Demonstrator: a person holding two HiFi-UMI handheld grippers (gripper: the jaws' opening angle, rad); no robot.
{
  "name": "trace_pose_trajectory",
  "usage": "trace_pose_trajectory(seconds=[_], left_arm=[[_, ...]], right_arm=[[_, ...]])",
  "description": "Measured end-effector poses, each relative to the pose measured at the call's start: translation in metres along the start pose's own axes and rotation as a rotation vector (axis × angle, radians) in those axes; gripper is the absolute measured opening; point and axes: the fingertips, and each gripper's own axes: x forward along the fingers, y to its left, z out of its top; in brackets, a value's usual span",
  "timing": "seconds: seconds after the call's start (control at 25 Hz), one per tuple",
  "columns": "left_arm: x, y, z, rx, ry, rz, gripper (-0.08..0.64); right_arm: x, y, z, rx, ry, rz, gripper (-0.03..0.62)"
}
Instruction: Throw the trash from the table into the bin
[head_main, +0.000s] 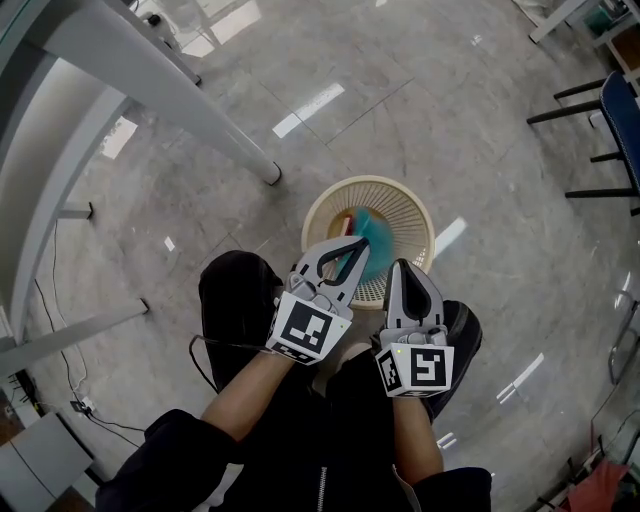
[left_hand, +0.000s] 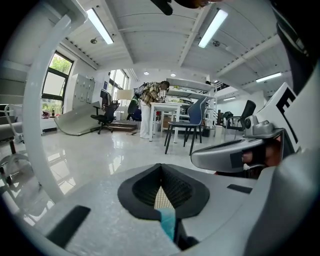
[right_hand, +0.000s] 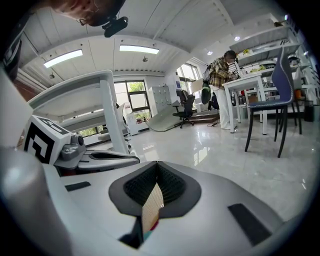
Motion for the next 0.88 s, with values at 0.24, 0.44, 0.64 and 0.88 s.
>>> trace_pose_trajectory(seconds=[0.24,0.44,0.64,0.88], left_arm=[[-0.008,0.003,0.028,-0.027,-0.061,-0.003,0.006],[-0.022,0.004,0.074,0.006,-0.074,-0.009,0.006],[-0.041,0.006,0.13,-0.001,-0.078,0.007,0.006],[-0.071,-0.006,0.21,-0.002,-0.063,-0.006,0.006]], right_arm=[[-0.003,0.0,0.014,-0.001,0.014,-0.011,0.009],[-0.017,0.009,0.055,-0.01,0.019,-0.01,0.009],[-0.035,0.02,0.104,0.011,0.019,-0.014,0.009],[-0.072,0.042,0.183,0.006,0.026,-0.013,0.009]])
